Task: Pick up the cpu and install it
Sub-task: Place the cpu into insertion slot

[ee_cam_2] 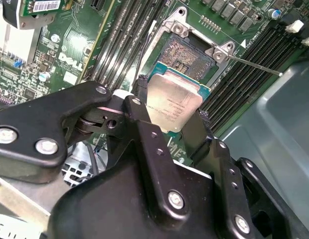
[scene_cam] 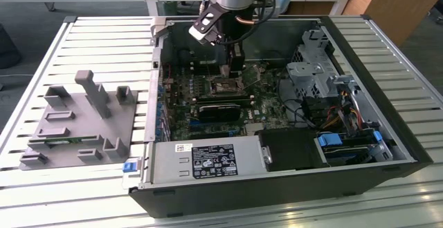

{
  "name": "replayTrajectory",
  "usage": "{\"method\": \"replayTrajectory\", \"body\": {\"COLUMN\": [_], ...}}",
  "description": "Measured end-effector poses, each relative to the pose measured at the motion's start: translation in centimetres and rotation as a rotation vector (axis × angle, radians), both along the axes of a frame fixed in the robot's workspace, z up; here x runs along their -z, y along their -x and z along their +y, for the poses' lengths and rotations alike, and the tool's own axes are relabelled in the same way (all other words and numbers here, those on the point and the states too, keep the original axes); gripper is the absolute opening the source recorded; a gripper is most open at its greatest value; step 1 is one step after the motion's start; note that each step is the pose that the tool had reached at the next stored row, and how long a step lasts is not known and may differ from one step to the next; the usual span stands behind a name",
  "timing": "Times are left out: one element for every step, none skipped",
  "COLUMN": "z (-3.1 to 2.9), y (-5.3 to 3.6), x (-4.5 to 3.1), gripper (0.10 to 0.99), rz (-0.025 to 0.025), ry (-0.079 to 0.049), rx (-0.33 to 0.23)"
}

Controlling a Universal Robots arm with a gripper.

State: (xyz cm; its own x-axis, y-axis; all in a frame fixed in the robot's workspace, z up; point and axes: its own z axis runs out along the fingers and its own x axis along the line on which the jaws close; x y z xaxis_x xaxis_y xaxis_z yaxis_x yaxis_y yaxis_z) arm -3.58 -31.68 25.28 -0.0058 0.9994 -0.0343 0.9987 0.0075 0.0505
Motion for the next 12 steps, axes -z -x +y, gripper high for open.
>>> {"method": "replayTrajectory", "body": {"z": [0.00, 0.00, 0.00, 0.00, 0.00, 0.00, 0.00, 0.00, 0.00, 0.00, 0.00, 0.00], "y": [0.00, 0.00, 0.00, 0.00, 0.00, 0.00, 0.00, 0.00, 0.00, 0.00, 0.00, 0.00], "x": [0.06, 0.11, 0.16, 0.22, 0.29, 0.37, 0.42, 0.49, 0.57, 0.67, 0.78, 0.91], "gripper": [0.525, 0.525, 0.525, 0.525, 0.525, 0.525, 0.525, 0.525, 0.525, 0.525, 0.525, 0.525], "rz": [0.0000, 0.0000, 0.0000, 0.0000, 0.0001, 0.0000, 0.0001, 0.0001, 0.0001, 0.0000, 0.0000, 0.0000], "ry": [0.000, 0.000, 0.000, 0.000, 0.000, 0.000, 0.000, 0.000, 0.000, 0.000, 0.000, 0.000], "rx": [0.000, 0.000, 0.000, 0.000, 0.000, 0.000, 0.000, 0.000, 0.000, 0.000, 0.000, 0.000]}}
